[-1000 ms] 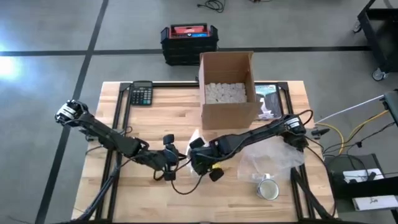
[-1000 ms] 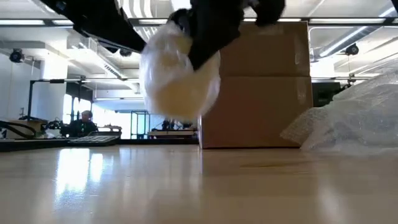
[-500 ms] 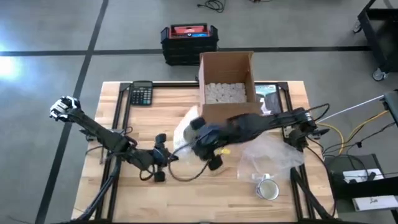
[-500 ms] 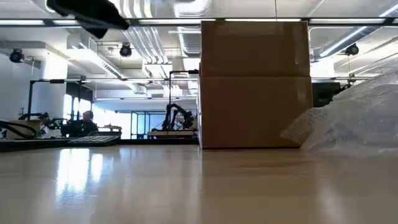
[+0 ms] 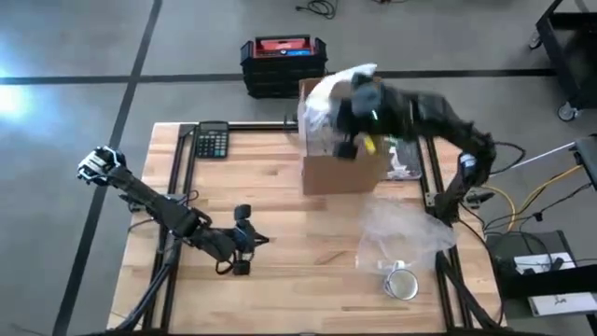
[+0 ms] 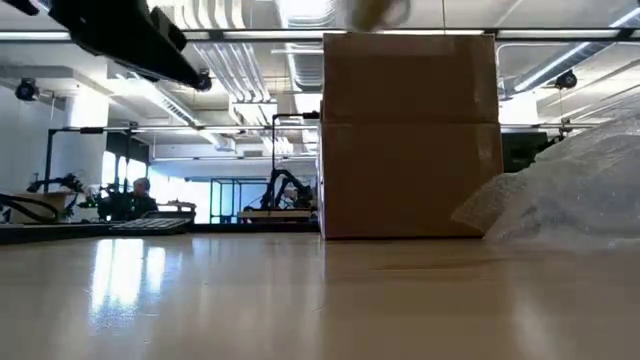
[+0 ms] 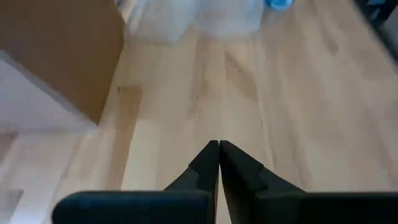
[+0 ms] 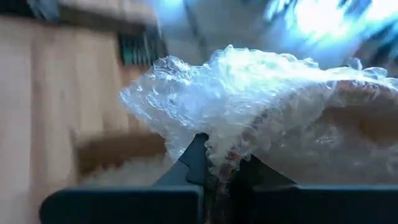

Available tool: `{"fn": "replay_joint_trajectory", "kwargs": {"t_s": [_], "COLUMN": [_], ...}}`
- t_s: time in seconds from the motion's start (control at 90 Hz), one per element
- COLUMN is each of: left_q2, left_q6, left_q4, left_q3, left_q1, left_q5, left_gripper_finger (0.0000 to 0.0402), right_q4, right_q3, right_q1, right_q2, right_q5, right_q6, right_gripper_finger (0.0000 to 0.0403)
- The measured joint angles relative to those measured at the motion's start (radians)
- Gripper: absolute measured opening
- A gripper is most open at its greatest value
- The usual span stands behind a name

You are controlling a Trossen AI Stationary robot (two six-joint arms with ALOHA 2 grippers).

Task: Wrap mug
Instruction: Put the wrapped yellow mug into the brown cardboard box, then prepare the transparent bubble wrap

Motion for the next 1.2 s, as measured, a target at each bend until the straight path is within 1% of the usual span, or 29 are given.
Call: {"fn": "replay_joint_trajectory", "kwargs": {"t_s": [0.044,0.144,0.267,0.322,0.467,0.633,0.689,0.767,0.844,0.9,1.056,1.2], "left_q2": [0.006,0.025,0.053,0.070,0.097,0.107,0.107,0.107,0.107,0.107,0.106,0.106], "left_q6": [-0.002,-0.027,-0.053,-0.067,-0.069,-0.063,-0.062,-0.062,-0.062,-0.063,-0.063,-0.063], "left_q4": [0.006,0.021,0.029,0.037,0.046,0.045,0.044,0.048,0.047,0.049,0.048,0.048], "left_q3": [0.001,-0.001,-0.001,-0.001,-0.001,-0.001,-0.001,-0.001,-0.001,-0.001,-0.001,-0.001], "left_q1": [0.005,0.021,0.027,0.030,0.030,0.030,0.030,0.030,0.030,0.030,0.030,0.030], "left_q5": [-0.001,-0.043,-0.123,-0.149,-0.148,-0.130,-0.127,-0.127,-0.126,-0.121,-0.118,-0.101], "left_gripper_finger": [0.0000,0.0000,0.0000,0.0000,0.0000,0.0000,0.0000,0.0000,0.0000,0.0000,0.0000,0.0000], "right_q4": [-0.027,-0.006,0.039,0.057,0.085,0.128,0.135,0.137,0.138,0.114,-0.026,-0.137], "right_q3": [-0.020,-0.083,-0.177,-0.224,-0.345,-0.478,-0.513,-0.542,-0.541,-0.510,-0.324,-0.157], "right_q1": [-0.065,-0.185,-0.253,-0.267,-0.273,-0.272,-0.272,-0.272,-0.271,-0.270,-0.266,-0.249], "right_q2": [0.010,0.020,0.049,0.063,0.093,0.133,0.135,0.133,0.131,0.131,0.120,0.107], "right_q5": [-0.073,-0.185,-0.236,-0.258,-0.305,-0.306,-0.316,-0.327,-0.323,-0.323,-0.323,-0.323], "right_q6": [0.031,0.058,0.064,0.070,0.075,0.072,0.070,0.063,0.063,0.070,0.084,0.137], "right_gripper_finger": [0.0003,0.0003,0.0003,0.0003,0.0003,0.0004,0.0013,0.0040,0.0079,0.0110,0.0190,0.0238]}}
